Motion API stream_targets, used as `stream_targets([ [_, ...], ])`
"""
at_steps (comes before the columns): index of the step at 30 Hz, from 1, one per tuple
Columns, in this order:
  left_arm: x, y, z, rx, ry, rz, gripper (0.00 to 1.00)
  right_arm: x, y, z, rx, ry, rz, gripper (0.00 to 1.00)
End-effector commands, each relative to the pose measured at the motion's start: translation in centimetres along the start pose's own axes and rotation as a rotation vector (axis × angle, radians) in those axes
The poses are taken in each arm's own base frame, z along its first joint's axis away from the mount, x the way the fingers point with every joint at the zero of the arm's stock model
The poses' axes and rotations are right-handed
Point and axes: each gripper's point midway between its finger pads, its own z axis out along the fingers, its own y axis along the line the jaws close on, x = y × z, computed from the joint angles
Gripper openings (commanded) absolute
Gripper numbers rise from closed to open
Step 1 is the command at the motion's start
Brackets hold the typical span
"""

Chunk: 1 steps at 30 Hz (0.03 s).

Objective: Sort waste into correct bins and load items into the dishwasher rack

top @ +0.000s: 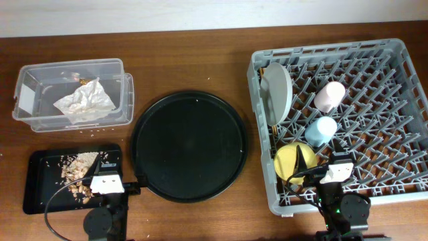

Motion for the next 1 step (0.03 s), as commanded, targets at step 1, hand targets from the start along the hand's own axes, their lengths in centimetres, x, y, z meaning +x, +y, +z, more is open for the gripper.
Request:
stream_targets([
  [1, 0.13, 0.13, -0.04, -0.010, 0.002, 0.019, 0.99, 0.22, -0.25, 0.01, 0.012, 0.001, -0.006, 0.99],
])
